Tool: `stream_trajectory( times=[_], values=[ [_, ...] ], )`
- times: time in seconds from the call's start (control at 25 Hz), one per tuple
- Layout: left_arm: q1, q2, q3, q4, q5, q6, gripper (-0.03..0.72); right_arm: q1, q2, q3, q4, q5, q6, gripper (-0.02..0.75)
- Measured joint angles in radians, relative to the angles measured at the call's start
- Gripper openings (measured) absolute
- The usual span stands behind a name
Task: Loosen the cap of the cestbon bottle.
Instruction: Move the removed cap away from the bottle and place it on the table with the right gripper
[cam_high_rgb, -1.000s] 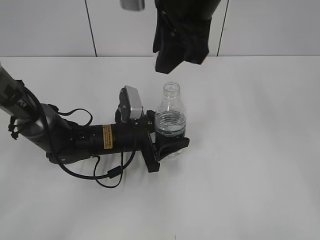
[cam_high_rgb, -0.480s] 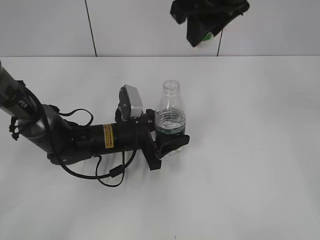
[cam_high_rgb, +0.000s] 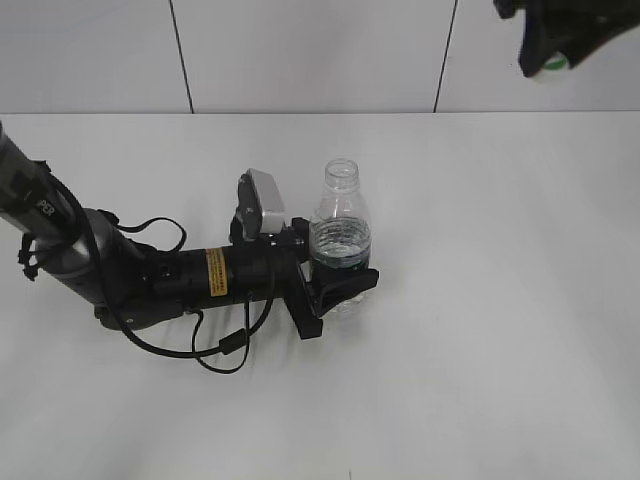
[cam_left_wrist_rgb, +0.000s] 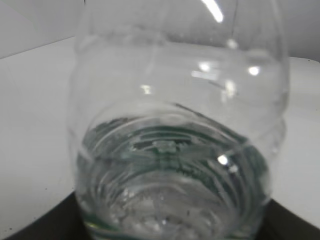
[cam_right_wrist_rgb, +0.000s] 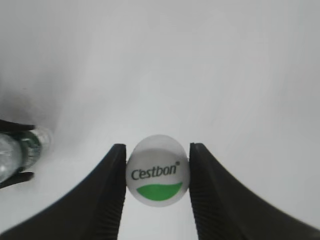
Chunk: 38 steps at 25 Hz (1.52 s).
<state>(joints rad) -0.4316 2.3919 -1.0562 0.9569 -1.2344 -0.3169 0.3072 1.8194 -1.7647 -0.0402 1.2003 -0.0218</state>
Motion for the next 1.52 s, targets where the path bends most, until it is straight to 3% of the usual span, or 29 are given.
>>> stream_trajectory(
  times=[0.16, 0.36, 0.6, 1.52],
  values=[
    [0.0, 0.0, 0.0, 0.0, 0.0, 0.0, 0.403, -0.118, 0.0, 0.113, 0.065, -0.012, -0.06, 0.294],
    [0.0, 0.0, 0.0, -0.001, 0.0, 0.0, 0.403, -0.184, -0.001, 0.295, 0.131, -0.127, -0.119, 0.294],
    [0.0, 0.0, 0.0, -0.002, 0.0, 0.0, 0.403, -0.187, 0.02, 0.413, 0.141, -0.257, -0.143, 0.294],
    [0.0, 0.0, 0.0, -0.002, -0.001, 0.0, 0.403, -0.187, 0.281, 0.421, 0.143, -0.449, -0.187, 0.294]
  ],
)
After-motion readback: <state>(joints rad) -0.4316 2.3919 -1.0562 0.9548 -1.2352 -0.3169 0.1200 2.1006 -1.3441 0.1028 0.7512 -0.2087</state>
